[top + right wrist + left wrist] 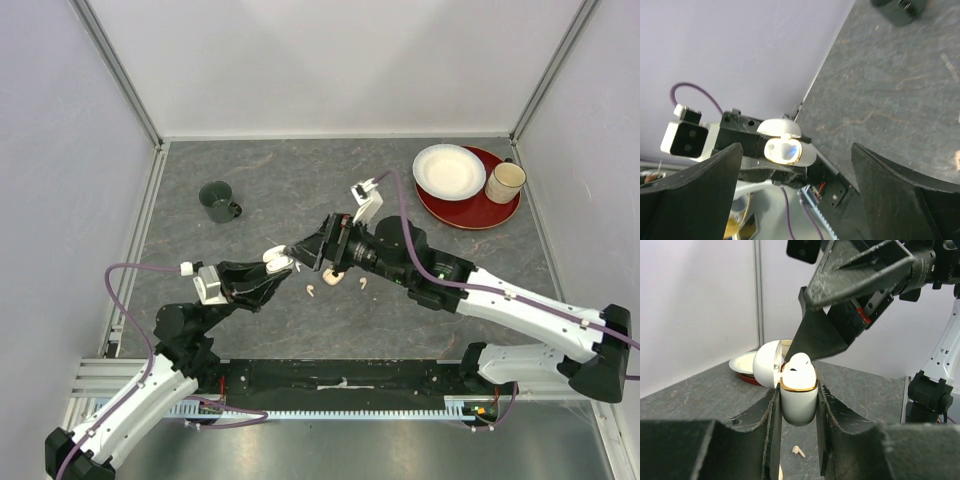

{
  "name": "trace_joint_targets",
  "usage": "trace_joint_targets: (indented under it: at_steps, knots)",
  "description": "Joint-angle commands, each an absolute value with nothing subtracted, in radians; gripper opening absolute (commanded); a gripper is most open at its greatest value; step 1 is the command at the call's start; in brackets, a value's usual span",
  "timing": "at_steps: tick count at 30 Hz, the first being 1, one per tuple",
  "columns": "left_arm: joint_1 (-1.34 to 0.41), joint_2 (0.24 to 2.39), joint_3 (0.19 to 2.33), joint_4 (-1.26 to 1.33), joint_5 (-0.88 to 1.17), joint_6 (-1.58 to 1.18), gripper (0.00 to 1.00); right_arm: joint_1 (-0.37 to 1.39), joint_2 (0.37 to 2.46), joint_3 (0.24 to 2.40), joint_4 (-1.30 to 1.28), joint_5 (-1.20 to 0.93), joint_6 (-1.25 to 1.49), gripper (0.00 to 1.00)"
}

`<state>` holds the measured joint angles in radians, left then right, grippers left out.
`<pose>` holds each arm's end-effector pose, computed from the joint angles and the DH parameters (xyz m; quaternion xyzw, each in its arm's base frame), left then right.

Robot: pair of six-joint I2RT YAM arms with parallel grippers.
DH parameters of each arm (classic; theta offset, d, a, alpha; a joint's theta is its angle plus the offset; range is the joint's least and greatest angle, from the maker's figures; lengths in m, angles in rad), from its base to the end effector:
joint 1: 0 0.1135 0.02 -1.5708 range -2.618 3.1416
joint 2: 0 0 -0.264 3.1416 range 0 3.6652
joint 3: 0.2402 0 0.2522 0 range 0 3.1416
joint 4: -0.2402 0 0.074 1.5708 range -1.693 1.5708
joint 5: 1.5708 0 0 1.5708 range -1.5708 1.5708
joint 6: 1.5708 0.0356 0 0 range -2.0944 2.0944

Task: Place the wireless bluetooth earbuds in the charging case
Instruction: Place the earbud in the charging case, then pick up the earbud from the center of the board.

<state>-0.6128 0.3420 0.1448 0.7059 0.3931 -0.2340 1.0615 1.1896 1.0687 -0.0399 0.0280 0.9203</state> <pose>0.0875 -0.0782 0.2649 0.2589 0.4561 -0.4376 0.7304 0.1376 0.2443 0.3710 -0.0447 0.7603 0.5362 0.3640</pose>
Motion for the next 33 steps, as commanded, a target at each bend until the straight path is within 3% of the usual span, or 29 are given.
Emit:
trace_joint_targets:
  at_steps: [1,4,8,13,18,33]
  knots:
    - [-0.617,0.285,0.137,0.672,0.356,-0.201,0.02,1.023,1.111,1.109,-0.127,0.222,0.867,0.96]
    - [-0.617,0.213,0.143,0.588,0.338,-0.192,0.02,0.973,1.103,1.114,-0.223,0.305,0.876,0.95]
    - [-0.617,0.098,0.169,0.439,0.311,-0.172,0.02,0.896,1.17,1.109,-0.307,0.305,0.87,0.72]
    - [-0.617,-0.05,0.207,0.286,0.291,-0.147,0.02,0.865,1.36,1.173,-0.374,0.218,0.848,0.68]
    - [-0.617,-0.061,0.265,0.146,0.316,-0.088,0.02,0.874,1.571,1.252,-0.383,0.244,0.87,0.57]
    - [-0.617,-0.071,0.295,0.118,0.354,-0.08,0.02,0.954,1.919,1.448,-0.402,0.308,0.943,0.52]
